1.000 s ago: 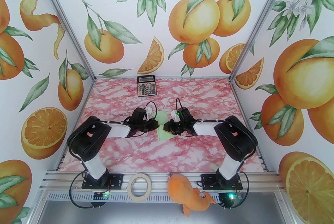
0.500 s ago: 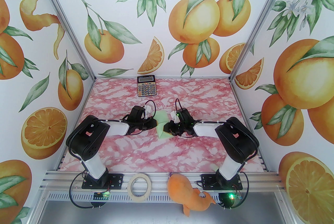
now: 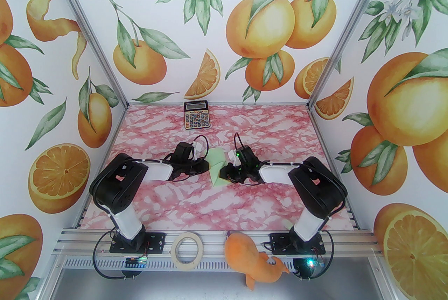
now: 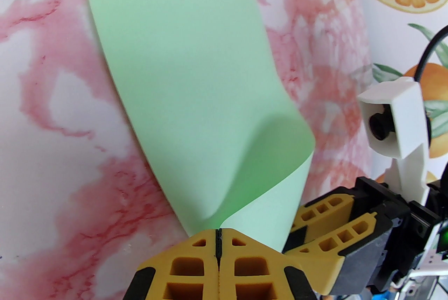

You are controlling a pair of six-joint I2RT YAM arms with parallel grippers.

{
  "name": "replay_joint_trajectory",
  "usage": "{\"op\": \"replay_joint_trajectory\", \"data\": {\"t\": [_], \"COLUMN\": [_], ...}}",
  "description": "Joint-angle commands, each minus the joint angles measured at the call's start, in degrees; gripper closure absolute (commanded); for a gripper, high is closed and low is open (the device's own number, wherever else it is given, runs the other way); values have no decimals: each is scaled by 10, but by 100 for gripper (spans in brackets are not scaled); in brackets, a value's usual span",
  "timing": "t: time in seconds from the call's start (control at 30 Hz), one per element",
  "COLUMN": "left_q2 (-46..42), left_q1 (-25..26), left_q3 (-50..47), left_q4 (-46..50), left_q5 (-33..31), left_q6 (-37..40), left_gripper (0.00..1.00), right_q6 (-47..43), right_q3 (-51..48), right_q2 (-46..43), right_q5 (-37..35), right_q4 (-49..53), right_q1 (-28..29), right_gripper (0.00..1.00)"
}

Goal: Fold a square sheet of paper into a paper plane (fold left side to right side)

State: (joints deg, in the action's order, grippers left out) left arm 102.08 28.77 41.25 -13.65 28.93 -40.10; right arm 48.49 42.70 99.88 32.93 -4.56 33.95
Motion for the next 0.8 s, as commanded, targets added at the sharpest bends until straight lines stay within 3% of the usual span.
{"op": "replay_joint_trajectory", "data": {"t": [0.0, 0.1, 0.3, 0.77], "left_q2": [10, 13, 14, 17], "left_q1": [-3, -3, -3, -3], "left_q3": [17, 21, 23, 26], "left_q4": [5, 2, 2, 4], "left_q5": [3, 5, 6, 6], "left_q6": [11, 11, 10, 10], "left_gripper": [100, 100, 100, 100], "right_q6": [-8, 12, 50, 41], "right_q3": [-3, -17, -29, -22], "right_q2": [-1, -17, -13, 24], "right_q5": [-8, 8, 15, -4], "right_q4": [-7, -62, -128, -105], "right_q1": [6, 18, 39, 48], "right_gripper": [86, 100, 100, 100]}}
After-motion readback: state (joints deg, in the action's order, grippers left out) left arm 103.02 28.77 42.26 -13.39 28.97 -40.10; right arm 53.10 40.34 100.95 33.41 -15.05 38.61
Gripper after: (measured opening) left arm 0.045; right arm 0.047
